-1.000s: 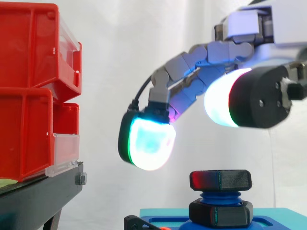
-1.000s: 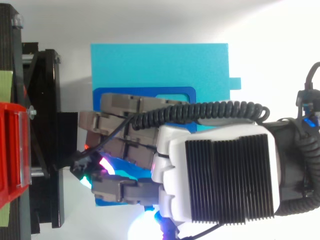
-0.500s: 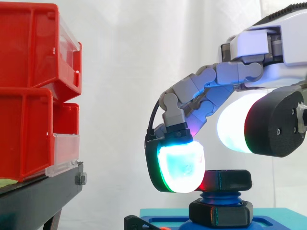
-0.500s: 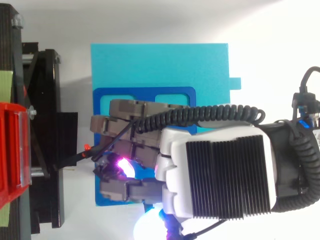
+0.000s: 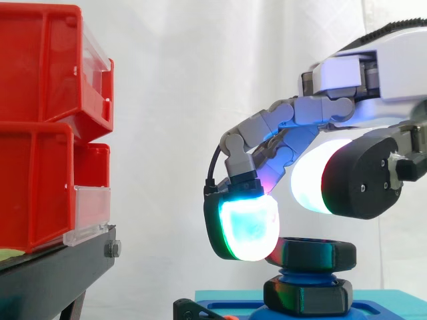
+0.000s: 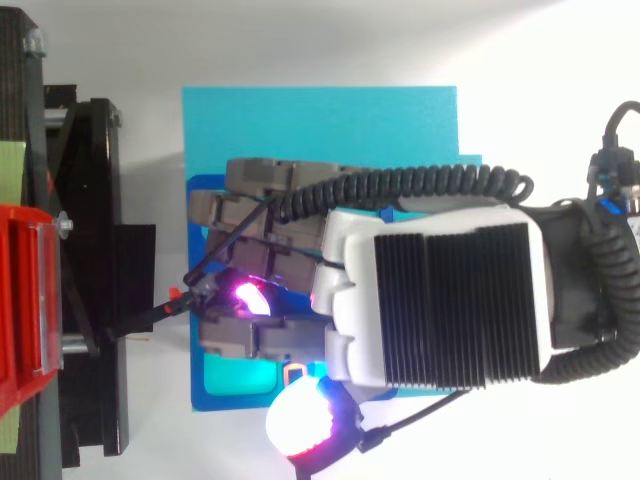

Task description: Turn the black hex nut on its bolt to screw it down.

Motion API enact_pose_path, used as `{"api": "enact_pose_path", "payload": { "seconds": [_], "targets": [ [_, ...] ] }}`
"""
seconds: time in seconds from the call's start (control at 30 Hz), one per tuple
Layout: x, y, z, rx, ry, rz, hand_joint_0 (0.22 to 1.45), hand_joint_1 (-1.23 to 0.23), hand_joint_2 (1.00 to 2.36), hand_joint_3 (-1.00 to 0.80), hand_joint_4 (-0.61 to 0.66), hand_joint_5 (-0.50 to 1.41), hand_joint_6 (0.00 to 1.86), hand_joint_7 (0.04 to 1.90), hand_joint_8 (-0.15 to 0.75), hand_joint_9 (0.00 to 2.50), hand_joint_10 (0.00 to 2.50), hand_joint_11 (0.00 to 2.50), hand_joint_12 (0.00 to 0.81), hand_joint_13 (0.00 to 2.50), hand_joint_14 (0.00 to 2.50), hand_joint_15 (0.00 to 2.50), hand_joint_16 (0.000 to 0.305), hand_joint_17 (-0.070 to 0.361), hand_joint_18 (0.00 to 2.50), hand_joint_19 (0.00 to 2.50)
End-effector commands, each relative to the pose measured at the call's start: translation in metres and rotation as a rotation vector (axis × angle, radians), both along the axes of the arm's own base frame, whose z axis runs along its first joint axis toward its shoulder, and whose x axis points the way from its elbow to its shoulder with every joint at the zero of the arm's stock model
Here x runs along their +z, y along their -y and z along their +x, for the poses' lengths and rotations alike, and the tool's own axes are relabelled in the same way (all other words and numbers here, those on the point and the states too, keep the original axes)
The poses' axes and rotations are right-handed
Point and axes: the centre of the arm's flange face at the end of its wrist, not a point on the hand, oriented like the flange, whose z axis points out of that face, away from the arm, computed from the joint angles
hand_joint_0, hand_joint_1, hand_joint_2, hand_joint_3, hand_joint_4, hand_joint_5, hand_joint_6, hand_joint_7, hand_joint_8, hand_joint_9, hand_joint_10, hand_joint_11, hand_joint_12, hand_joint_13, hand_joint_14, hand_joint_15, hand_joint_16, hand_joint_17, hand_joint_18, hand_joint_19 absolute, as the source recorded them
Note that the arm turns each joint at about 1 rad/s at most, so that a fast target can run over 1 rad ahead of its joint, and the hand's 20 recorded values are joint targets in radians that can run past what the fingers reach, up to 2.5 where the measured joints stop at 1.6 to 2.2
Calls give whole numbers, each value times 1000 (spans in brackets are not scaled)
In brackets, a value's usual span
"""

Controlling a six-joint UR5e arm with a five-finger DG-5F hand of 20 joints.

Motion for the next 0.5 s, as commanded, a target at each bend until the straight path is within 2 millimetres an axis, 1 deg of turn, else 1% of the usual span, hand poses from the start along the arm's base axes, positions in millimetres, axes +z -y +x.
{"api": "enact_pose_path", "payload": {
  "seconds": [0.0, 0.13, 0.27, 0.47],
  "targets": [
    [-1, 11, -1, -5, -3, -10, 533, -151, 1000, -500, 101, 3, 502, 1363, 256, 773, 0, 0, 310, 584, 0, 39, 45, 100, 515, 348],
    [-2, 22, -2, -7, 2, -18, 533, -152, 1000, -500, 108, 3, 501, 1368, 259, 772, 2, 0, 311, 589, 0, 43, 45, 100, 521, 347],
    [-10, 37, -6, -1, 0, -17, 533, -152, 1000, -500, 115, 2, 501, 1365, 259, 773, 0, 5, 313, 593, 0, 44, 44, 100, 517, 347],
    [-11, 49, -8, 24, 5, -15, 533, -154, 1000, -500, 116, -2, 502, 1342, 259, 777, 0, 0, 311, 597, 1, 45, 45, 100, 523, 357]
  ]
}}
